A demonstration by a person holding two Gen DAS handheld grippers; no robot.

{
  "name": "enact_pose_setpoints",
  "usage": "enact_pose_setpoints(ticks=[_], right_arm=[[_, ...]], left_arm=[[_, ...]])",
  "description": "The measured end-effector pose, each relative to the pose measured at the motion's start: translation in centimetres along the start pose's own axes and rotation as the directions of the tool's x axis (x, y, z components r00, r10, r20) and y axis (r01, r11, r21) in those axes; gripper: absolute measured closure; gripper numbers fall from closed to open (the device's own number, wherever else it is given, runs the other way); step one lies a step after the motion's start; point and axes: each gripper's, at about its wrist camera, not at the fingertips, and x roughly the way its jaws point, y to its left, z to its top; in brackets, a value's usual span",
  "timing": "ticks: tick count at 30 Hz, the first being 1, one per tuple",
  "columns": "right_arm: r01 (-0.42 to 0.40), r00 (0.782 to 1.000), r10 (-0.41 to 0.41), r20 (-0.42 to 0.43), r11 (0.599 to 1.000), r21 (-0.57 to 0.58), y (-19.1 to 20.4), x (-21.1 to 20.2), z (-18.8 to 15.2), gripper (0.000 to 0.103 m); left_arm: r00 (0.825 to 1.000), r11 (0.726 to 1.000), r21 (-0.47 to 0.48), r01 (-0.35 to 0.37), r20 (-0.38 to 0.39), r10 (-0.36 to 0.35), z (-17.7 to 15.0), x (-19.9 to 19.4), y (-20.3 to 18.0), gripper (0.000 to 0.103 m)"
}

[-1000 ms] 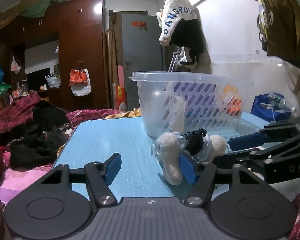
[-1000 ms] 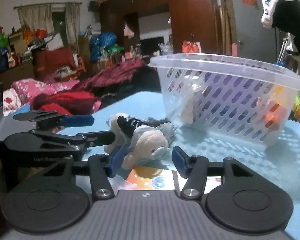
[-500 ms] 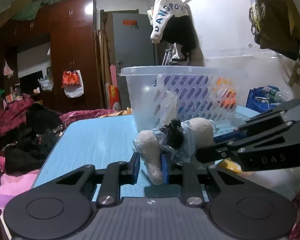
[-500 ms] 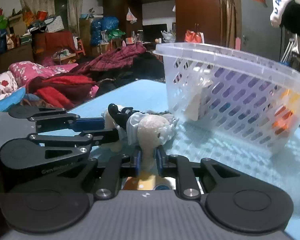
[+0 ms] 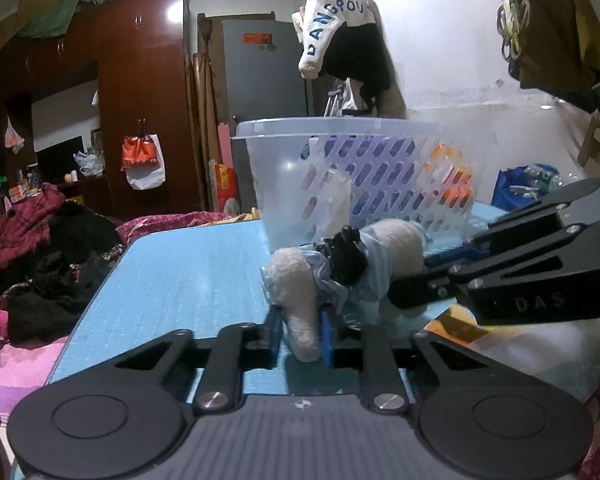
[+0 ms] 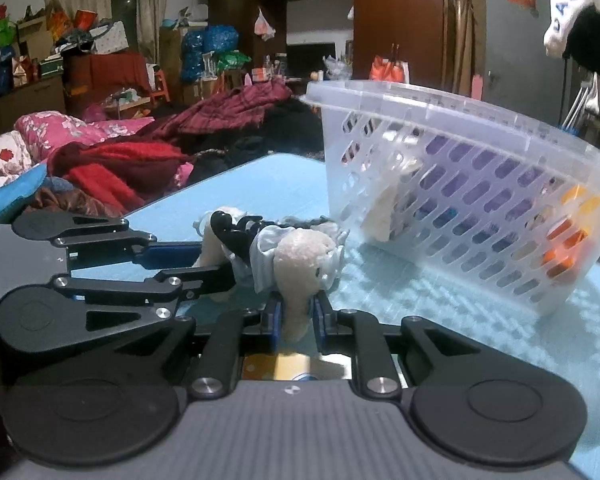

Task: Organize objects
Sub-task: 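Grasp the white plush toy with the right gripper, then lift the plush toy into the basket and open the right gripper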

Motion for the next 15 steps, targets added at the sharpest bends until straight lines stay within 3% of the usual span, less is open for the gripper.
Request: enact_pose_setpoints(ticks=[9,15], right_arm=[[0.032,0.993,-0.027,0.118,0.998,-0.045,0.1,-3.2,0.8,0.087],[0.052,0.978,-0.040,0.203,0.997,-0.054,-0.8,-6.5,2.7,0.087]], left_arm=[[0.993,1.000,0.004,0.008,0.116,-0.008,1.8,-2.7,-0.4,0.086],[0.976,0.998,0.052,0.031,0.212,-0.041,6.3,-5.0,-1.5,0.086]])
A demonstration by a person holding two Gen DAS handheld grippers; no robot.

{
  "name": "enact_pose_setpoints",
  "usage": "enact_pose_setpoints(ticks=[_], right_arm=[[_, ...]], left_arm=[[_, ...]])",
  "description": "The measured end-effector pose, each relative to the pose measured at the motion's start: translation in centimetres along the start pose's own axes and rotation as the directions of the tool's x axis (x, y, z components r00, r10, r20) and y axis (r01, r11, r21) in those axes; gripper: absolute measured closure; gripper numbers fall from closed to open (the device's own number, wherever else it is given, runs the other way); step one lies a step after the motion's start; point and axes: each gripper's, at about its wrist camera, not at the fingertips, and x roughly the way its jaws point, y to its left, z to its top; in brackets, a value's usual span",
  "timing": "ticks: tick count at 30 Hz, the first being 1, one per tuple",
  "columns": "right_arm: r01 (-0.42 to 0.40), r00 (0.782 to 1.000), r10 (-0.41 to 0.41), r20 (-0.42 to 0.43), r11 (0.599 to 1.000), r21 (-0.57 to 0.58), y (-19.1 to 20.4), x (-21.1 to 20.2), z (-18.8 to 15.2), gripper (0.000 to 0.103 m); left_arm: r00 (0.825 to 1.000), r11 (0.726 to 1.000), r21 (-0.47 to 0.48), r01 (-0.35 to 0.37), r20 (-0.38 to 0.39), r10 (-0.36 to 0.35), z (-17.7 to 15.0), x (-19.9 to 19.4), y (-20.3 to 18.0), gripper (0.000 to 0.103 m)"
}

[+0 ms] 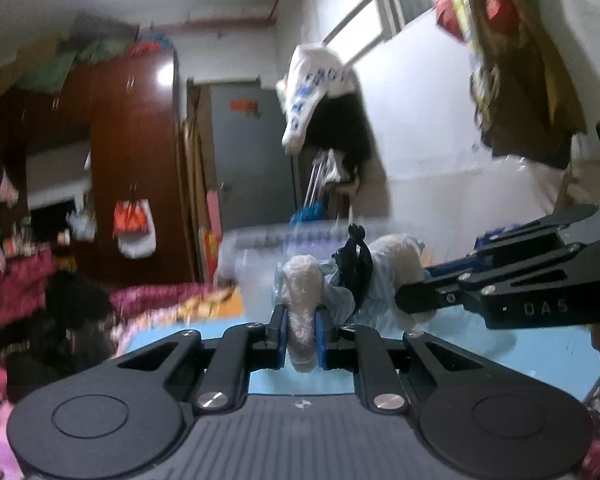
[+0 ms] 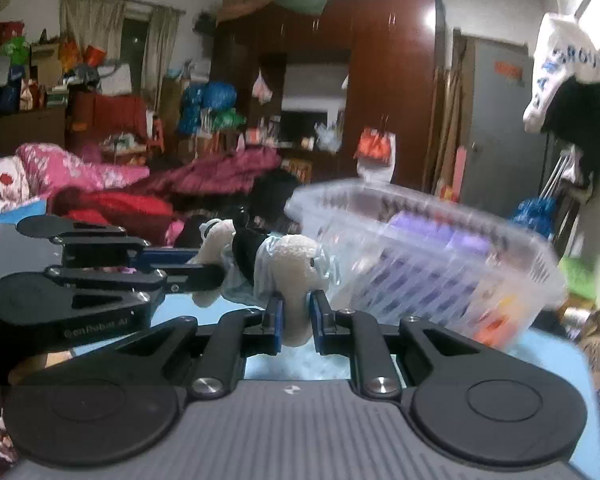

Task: Organize objects
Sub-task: 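Lift the plush toy into the basket and open the right gripper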

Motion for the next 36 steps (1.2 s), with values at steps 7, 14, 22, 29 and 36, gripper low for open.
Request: enact_pose_setpoints(ticks=[7,14,22,29,36], right_arm=[[0.108,0.983,-0.107,0.150,0.994,0.004,-3.8,-2.9,6.0,0.087],[0.154,0.978,-0.162,0.136,0.986,0.065,-8.2,0.3,7.6,0.087],[0.154,0.980,-0.163,0.112,0.984,0.086,-9.3,1.7,6.8,0.087],[0.166,0.980,-0.170,0.100,0.985,0.042,-9.0,5.0,7.5,0.087],[0.170,0.984,-0.168,0.066,0.985,-0.031,-8.7,9.2,7.0,0.087]], left_arm=[[0.994,0.996,0.074,0.041,0.096,-0.049,9.0,3.3,-2.0,0.086],[0.997,0.994,0.102,0.040,0.065,-0.046,10.3,7.9,-4.3,0.086],[0.999,0.994,0.108,0.030,0.036,-0.034,9.3,9.9,-3.8,0.086],[0.998,0.994,0.086,-0.065,-0.006,0.066,9.4,13.1,-1.2,0.086],[0.987,0.986,0.077,-0.146,-0.061,0.151,7.7,15.6,0.5,0.085]])
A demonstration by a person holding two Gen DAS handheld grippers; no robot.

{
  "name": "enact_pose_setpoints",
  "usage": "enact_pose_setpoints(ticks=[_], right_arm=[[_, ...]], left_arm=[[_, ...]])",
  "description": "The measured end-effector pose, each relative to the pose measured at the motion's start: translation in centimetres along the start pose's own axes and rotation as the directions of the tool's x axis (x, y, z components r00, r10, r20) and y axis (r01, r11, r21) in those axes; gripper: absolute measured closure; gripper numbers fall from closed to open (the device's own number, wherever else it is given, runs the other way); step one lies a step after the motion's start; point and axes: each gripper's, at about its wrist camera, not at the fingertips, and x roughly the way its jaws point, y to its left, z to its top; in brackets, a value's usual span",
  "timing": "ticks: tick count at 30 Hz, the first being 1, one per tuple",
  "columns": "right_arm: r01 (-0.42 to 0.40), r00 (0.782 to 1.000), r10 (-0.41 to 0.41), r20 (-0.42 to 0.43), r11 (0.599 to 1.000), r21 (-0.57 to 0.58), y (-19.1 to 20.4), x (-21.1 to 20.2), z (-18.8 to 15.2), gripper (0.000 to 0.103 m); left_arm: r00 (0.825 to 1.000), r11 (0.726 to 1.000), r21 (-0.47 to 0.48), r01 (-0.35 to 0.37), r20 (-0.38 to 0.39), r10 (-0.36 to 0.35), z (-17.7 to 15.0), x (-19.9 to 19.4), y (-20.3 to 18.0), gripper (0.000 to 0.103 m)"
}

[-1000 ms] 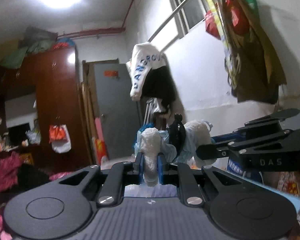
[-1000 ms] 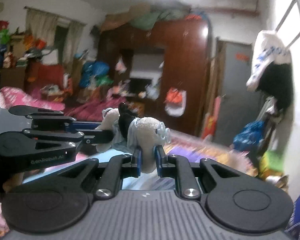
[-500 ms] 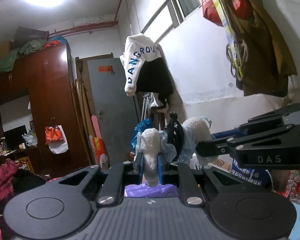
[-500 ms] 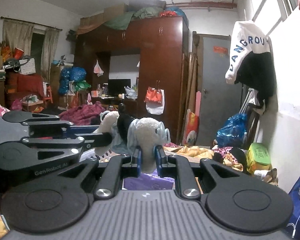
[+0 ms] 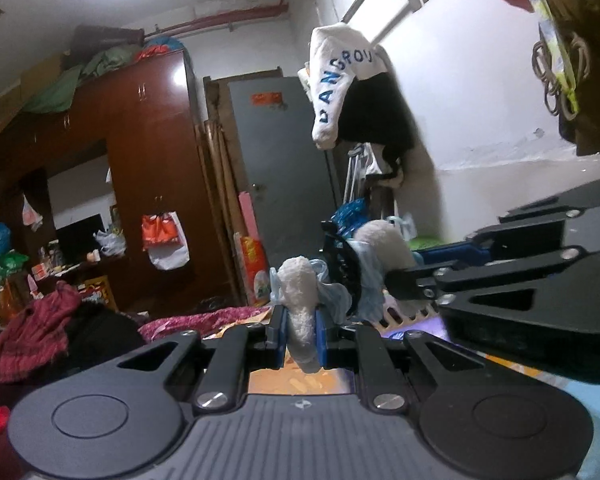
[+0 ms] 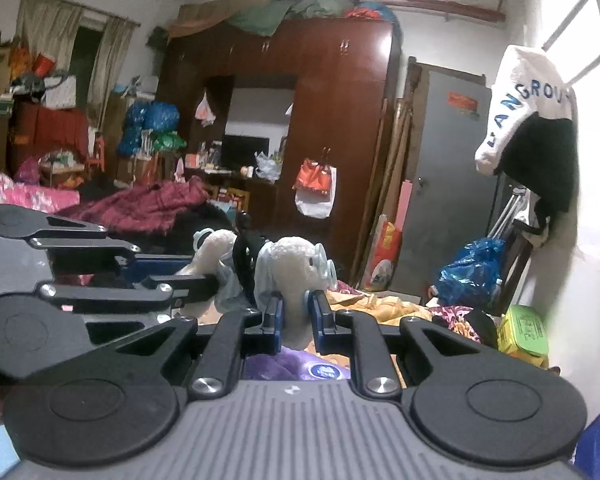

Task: Organize objects
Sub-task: 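Lift the plush toy into the basket and open the right gripper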

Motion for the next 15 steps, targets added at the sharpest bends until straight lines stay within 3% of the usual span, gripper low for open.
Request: enact_pose_setpoints(ticks=[4,7,8,9,10,12,13,14,15], right_arm=[[-0.006,1.000,0.005,-0.019,0.998,-0.064,1.2,0.5,-0.8,0.087],[-0.024,0.999,0.022,-0.029,0.996,-0.092,1.7,0.1,-1.2,0.085],[-0.030,0.999,0.026,-0.037,0.995,-0.091,1.6,0.1,-1.2,0.080],[-0.028,0.999,0.024,-0.046,0.996,-0.087,1.5,-0.3,-1.3,0.071],[-0.017,0.999,0.013,-0.049,0.997,-0.082,1.2,-0.8,-1.5,0.064],[0.004,0.998,-0.006,-0.058,0.999,-0.040,0.0,-1.7,-1.1,0.029],[0.002,0.999,-0.003,-0.045,1.000,-0.006,-0.6,-2.9,-1.2,0.019],[-0.006,1.000,0.007,-0.026,1.000,0.025,-1.3,-4.3,-1.4,0.000],[-0.014,1.000,0.014,-0.007,0.999,0.049,-1.9,-5.5,-1.6,0.000]], left_arm=[[0.999,1.000,-0.012,-0.015,-0.034,0.014,-0.6,0.2,0.3,0.084],[0.997,1.000,-0.006,0.000,-0.078,0.000,-1.3,0.1,0.3,0.076],[0.996,1.000,0.011,-0.010,-0.091,0.011,-1.6,0.0,0.2,0.067],[0.995,0.999,0.034,-0.034,-0.088,0.037,-1.8,-0.3,0.1,0.055],[0.995,0.997,0.050,-0.057,-0.078,0.061,-1.8,-0.9,0.2,0.050],[0.996,0.997,0.032,-0.072,-0.043,0.073,-1.6,-2.7,0.9,0.026],[0.998,0.998,0.008,-0.056,-0.021,0.056,-1.5,-3.8,1.5,0.019],[0.999,0.999,-0.019,-0.038,0.005,0.038,-1.5,-5.1,2.1,0.010],[0.999,0.999,-0.042,-0.030,0.021,0.031,-1.5,-6.2,2.6,0.005]])
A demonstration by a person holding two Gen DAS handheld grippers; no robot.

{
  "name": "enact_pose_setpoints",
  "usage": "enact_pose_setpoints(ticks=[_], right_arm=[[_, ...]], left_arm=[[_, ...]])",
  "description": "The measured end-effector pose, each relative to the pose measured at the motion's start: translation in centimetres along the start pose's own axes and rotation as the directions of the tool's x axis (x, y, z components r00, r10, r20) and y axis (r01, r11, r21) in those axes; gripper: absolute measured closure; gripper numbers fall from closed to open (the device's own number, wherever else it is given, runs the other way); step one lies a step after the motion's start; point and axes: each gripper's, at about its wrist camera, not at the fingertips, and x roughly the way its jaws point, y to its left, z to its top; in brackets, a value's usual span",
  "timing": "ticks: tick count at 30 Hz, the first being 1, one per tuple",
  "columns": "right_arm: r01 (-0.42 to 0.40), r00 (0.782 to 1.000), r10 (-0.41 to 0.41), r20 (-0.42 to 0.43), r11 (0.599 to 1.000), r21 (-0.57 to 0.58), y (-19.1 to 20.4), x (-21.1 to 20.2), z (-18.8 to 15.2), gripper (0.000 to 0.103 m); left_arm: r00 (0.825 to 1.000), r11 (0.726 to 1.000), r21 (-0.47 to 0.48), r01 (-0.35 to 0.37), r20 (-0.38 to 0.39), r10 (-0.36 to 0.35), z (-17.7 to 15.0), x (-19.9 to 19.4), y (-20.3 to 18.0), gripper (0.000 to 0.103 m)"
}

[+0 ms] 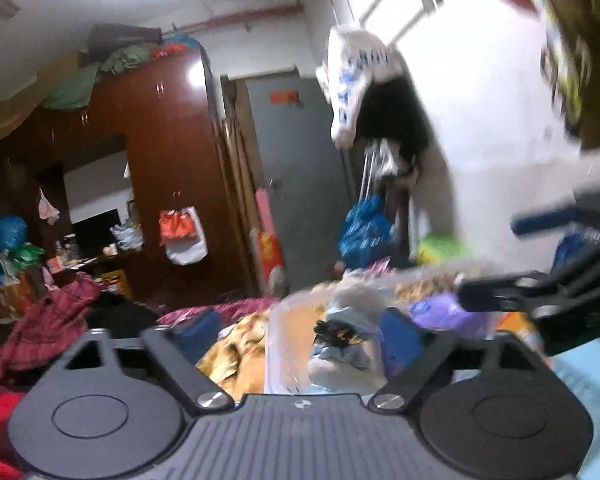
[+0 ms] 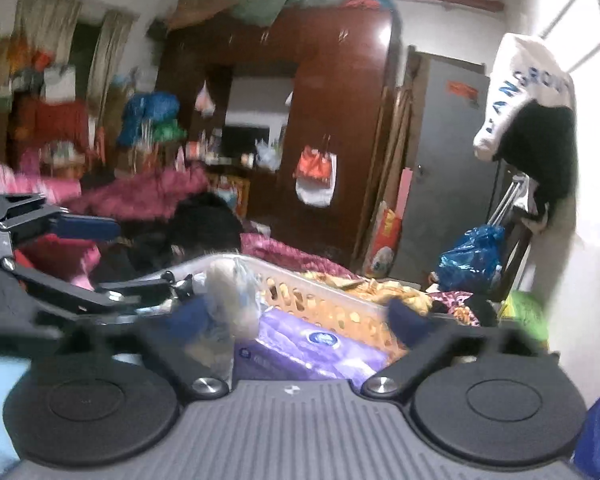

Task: Organize objects
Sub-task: 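Lift the plush toy into the basket and open the right gripper, then grasp the clear plastic bag with the left gripper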

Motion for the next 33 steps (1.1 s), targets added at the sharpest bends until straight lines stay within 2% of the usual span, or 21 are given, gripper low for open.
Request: enact_pose_setpoints(ticks=[2,4,7,10,12,13,16,18,20,22,24,25,27,30,31,32,33], right_arm=[[-0.021,1.000,0.021,0.011,0.999,0.049,-1.2,-2.8,-0.9,0.000],[-0.021,1.000,0.021,-0.007,0.995,0.095,-2.0,-5.5,-2.5,0.000],[-0.006,0.999,0.011,-0.033,0.986,0.167,-3.1,-9.5,-6.6,0.000],[-0.014,0.997,0.032,-0.075,0.974,0.227,-3.6,-12.8,-11.3,0.000],[-0.053,0.993,0.078,-0.084,0.962,0.268,-3.9,-14.6,-13.6,0.000],[-0.091,0.992,0.114,-0.058,0.950,0.300,-4.0,-15.9,-15.1,0.000],[-0.164,0.982,0.184,-0.030,0.928,0.334,-3.6,-17.1,-16.3,0.000],[-0.158,0.984,0.175,-0.040,0.949,0.274,-1.9,-16.9,-15.8,0.007],[-0.169,0.983,0.181,-0.035,0.961,0.221,-0.3,-16.8,-15.6,0.008],[-0.193,0.977,0.207,-0.057,0.963,0.186,0.9,-16.2,-15.8,0.013],[-0.187,0.974,0.204,-0.095,0.970,0.158,1.6,-15.6,-16.6,0.024],[-0.189,0.973,0.207,-0.107,0.970,0.154,1.7,-15.3,-16.9,0.025],[-0.197,0.969,0.217,-0.116,0.967,0.165,1.7,-15.1,-17.1,0.036],[-0.189,0.972,0.207,-0.114,0.970,0.152,1.9,-15.0,-17.2,0.042],[-0.189,0.972,0.207,-0.113,0.970,0.150,2.0,-15.2,-17.3,0.045],[-0.192,0.971,0.209,-0.112,0.970,0.150,2.2,-15.3,-17.5,0.051],[-0.190,0.972,0.207,-0.111,0.970,0.150,2.3,-15.4,-17.6,0.053]], left_arm=[[1.000,0.999,-0.030,0.011,0.010,-0.011,-0.5,-2.1,0.8,0.002],[0.999,0.999,-0.022,0.031,-0.029,-0.032,-1.8,-3.8,1.1,0.002],[0.995,0.997,0.008,0.082,-0.059,-0.081,-5.6,-7.1,1.4,0.002],[0.990,0.994,-0.021,0.107,-0.095,-0.109,-9.7,-10.0,2.2,0.002],[0.984,0.990,-0.019,0.137,-0.115,-0.138,-11.9,-11.7,2.7,0.003],[0.984,0.990,-0.024,0.138,-0.113,-0.140,-12.6,-12.5,2.9,0.003],[0.982,0.986,-0.052,0.157,-0.100,-0.162,-14.1,-13.8,3.1,0.003],[0.975,0.980,-0.050,0.194,-0.097,-0.198,-14.5,-13.8,2.5,0.004],[0.969,0.974,-0.031,0.222,-0.105,-0.224,-15.0,-13.4,1.7,0.007],[0.968,0.976,0.001,0.217,-0.125,-0.216,-16.0,-13.2,1.0,0.009],[0.968,0.976,0.015,0.216,-0.133,-0.212,-17.0,-13.1,0.9,0.009],[0.965,0.975,0.007,0.223,-0.141,-0.220,-17.3,-13.0,0.9,0.009],[0.961,0.973,-0.015,0.231,-0.150,-0.230,-17.9,-12.6,0.9,0.011],[0.964,0.973,-0.027,0.228,-0.131,-0.230,-18.3,-12.4,0.7,0.011],[0.964,0.972,-0.031,0.232,-0.124,-0.234,-18.4,-12.4,0.7,0.014],[0.963,0.970,-0.039,0.241,-0.118,-0.244,-18.4,-12.4,0.7,0.026],[0.958,0.965,-0.047,0.258,-0.116,-0.262,-18.4,-12.4,0.5,0.038]])
